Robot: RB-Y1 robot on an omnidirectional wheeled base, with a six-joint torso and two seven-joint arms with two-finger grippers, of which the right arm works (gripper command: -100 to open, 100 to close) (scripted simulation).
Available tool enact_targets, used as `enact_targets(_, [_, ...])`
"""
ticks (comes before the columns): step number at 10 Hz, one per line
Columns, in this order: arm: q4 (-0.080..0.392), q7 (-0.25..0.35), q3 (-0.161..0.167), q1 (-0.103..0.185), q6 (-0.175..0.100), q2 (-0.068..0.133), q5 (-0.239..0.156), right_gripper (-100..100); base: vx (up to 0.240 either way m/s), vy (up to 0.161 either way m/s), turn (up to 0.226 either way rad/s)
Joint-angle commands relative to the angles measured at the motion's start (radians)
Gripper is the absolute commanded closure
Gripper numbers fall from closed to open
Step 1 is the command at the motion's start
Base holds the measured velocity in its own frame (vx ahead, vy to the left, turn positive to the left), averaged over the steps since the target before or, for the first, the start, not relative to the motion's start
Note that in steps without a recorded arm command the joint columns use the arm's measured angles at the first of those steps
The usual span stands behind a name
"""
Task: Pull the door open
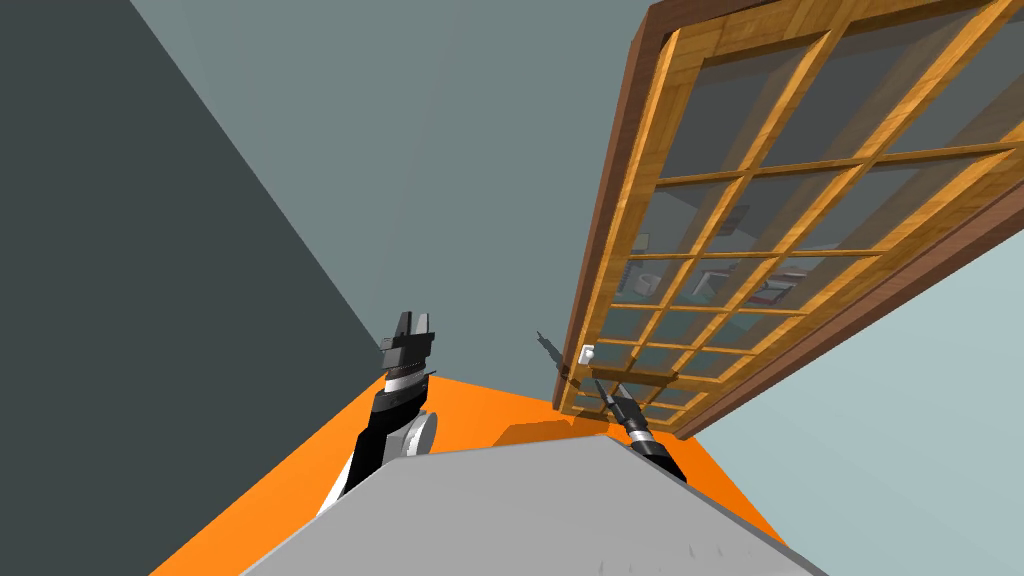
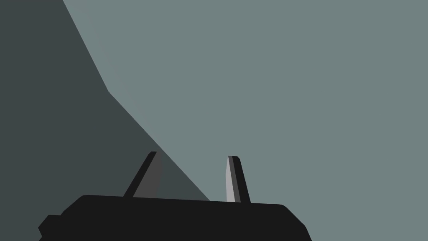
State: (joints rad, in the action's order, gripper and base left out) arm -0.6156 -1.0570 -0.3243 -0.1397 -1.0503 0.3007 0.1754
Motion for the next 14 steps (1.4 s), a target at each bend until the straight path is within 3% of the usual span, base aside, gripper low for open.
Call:
enact_targets(1, [0.001, -0.032, -0.005, -0.002, -0.001, 0.001, 0.006, -100, -0.014, 0.02, -0.007])
enact_targets(4, [0.008, -0.046, -0.009, 0.005, 0.001, -0.001, 0.006, -100, 0.03, 0.0, 0.006])
enact_targets(11, [0.011, -0.062, -0.02, 0.026, 0.022, -0.009, -0.001, -100, 0.188, -0.056, 0.033])
enact_targets(12, [0.011, -0.062, -0.02, 0.026, 0.022, -0.009, -0.001, 100, -0.016, 0.006, -0.008])
enact_targets(14, [0.011, -0.062, -0.02, 0.026, 0.022, -0.009, -0.001, 100, -0.03, 0.009, 0.008])
